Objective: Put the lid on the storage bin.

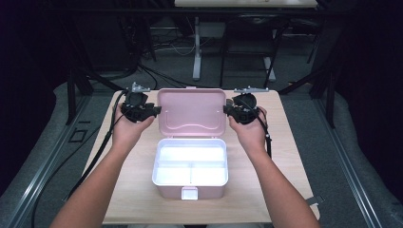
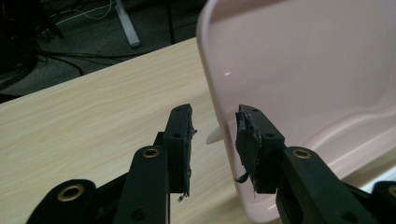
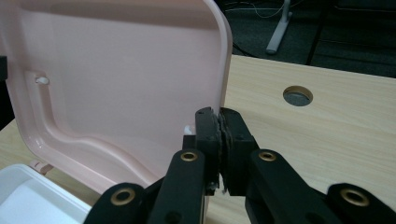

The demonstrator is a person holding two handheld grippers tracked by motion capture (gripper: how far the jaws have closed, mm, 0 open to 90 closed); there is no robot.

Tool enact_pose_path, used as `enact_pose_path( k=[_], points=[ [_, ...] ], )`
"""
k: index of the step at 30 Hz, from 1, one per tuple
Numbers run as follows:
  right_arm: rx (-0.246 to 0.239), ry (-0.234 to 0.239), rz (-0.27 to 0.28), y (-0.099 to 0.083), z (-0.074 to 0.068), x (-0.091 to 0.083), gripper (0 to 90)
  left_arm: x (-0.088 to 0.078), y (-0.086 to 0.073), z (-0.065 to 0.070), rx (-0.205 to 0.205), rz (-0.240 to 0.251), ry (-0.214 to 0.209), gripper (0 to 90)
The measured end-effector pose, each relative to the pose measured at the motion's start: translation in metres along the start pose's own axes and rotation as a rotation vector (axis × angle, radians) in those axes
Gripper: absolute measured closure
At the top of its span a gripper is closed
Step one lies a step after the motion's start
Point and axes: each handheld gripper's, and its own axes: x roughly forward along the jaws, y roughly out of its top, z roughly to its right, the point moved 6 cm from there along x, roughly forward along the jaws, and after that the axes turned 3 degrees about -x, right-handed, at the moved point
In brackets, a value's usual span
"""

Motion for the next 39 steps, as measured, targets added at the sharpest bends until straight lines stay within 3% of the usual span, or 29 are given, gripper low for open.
enact_pose_path(
  k=[4, 11, 17, 22, 25, 30, 33, 36, 39],
  points=[
    [-0.005, 0.013, 0.001, -0.001, -0.001, -0.002, 87.3, 0.003, 0.002, -0.002, -0.038, 0.027, -0.026, 70.0],
    [-0.010, 0.000, 0.011, -0.001, -0.002, -0.004, 87.3, 0.002, 0.004, 0.001, -0.034, 0.044, -0.051, 81.7],
    [-0.015, 0.017, 0.013, -0.002, -0.003, -0.005, 87.3, 0.002, 0.004, 0.001, -0.039, 0.047, -0.051, 82.8],
    [-0.011, 0.000, 0.027, -0.002, -0.002, -0.006, 87.1, -0.001, 0.003, 0.003, -0.029, 0.063, -0.051, 83.7],
    [-0.021, 0.024, 0.028, -0.003, -0.001, -0.006, 85.5, -0.001, 0.003, 0.003, -0.025, 0.068, -0.049, 84.0],
    [0.009, 0.065, 0.035, 0.003, 0.004, 0.000, 81.3, -0.003, 0.003, 0.005, -0.021, 0.079, -0.053, 84.3],
    [0.004, 0.036, 0.054, 0.005, 0.004, 0.001, 79.4, -0.004, 0.003, 0.005, -0.015, 0.082, -0.059, 83.9],
    [-0.016, 0.054, 0.046, 0.004, 0.001, -0.003, 78.6, -0.006, 0.003, 0.005, -0.004, 0.084, -0.059, 83.3],
    [-0.017, 0.041, 0.068, 0.005, -0.001, -0.006, 77.7, -0.011, 0.004, 0.006, -0.003, 0.096, -0.076, 82.4]
  ],
)
